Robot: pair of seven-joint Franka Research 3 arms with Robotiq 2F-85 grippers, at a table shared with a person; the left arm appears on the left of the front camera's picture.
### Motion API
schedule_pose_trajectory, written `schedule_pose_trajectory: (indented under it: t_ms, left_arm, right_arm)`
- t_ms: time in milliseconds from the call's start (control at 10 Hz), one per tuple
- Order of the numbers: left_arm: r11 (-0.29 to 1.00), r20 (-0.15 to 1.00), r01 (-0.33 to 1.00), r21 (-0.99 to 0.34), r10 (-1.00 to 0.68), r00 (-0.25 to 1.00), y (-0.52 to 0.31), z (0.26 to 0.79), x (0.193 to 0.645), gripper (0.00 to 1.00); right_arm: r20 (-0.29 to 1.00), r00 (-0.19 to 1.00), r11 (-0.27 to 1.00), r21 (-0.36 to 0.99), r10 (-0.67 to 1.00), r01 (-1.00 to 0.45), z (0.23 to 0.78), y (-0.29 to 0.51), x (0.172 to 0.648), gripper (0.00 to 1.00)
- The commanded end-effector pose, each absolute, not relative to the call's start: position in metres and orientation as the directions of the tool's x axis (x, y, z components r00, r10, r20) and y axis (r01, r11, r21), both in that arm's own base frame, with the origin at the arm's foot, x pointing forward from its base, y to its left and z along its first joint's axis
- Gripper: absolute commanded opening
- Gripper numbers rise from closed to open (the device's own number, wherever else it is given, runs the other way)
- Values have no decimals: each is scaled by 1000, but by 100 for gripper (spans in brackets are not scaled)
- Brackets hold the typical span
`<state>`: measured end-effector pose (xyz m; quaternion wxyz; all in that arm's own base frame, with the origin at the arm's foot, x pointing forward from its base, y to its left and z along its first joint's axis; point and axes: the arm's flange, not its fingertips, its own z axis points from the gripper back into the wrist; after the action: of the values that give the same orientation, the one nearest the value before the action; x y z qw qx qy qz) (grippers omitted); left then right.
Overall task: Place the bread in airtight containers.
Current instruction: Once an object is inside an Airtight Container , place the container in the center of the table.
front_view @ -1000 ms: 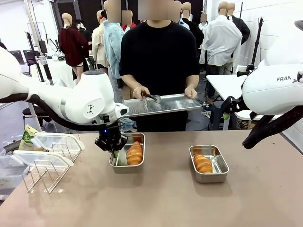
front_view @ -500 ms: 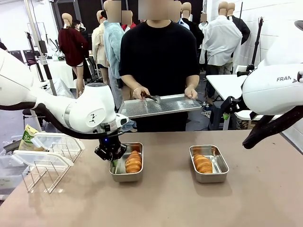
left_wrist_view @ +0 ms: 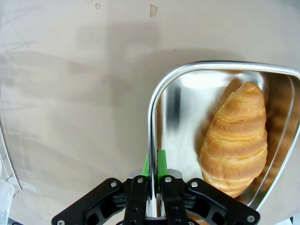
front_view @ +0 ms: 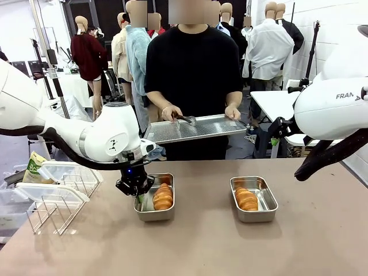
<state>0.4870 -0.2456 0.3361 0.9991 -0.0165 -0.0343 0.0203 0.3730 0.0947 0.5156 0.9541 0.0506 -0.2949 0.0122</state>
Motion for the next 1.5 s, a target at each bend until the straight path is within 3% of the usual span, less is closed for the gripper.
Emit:
schedule_pose_trajectory:
  t_ms: [0,100,500,600,1300,1400]
  left_arm:
    - [998,65,-33,-57,37,997,-249,339,492,0]
    - [998,64,-30,-59,34,997,-250,340,493,12]
    - [999,58,-19,-45,22,998,-249,341,493,88]
    - [999,61,-17,-31,19,998,-247,342,493,100]
    - [999,61,-13,-36,15,998,-244,349,492,100]
    - [999,15,-34,-37,34,999,-242,351,493,100]
  right_arm:
    - [566,824,994,90,-7,-53,516,96,373,100]
    - [566,824,994,90,-7,-53,516,96,373,100]
    - [566,824,994,90,-7,-53,516,96,373,100]
    - [566,824,994,90,-7,-53,516,96,373,100]
    - [566,824,994,90,-7,-53,516,96,373,100]
    - [566,824,994,90,-7,-53,516,96,373,100]
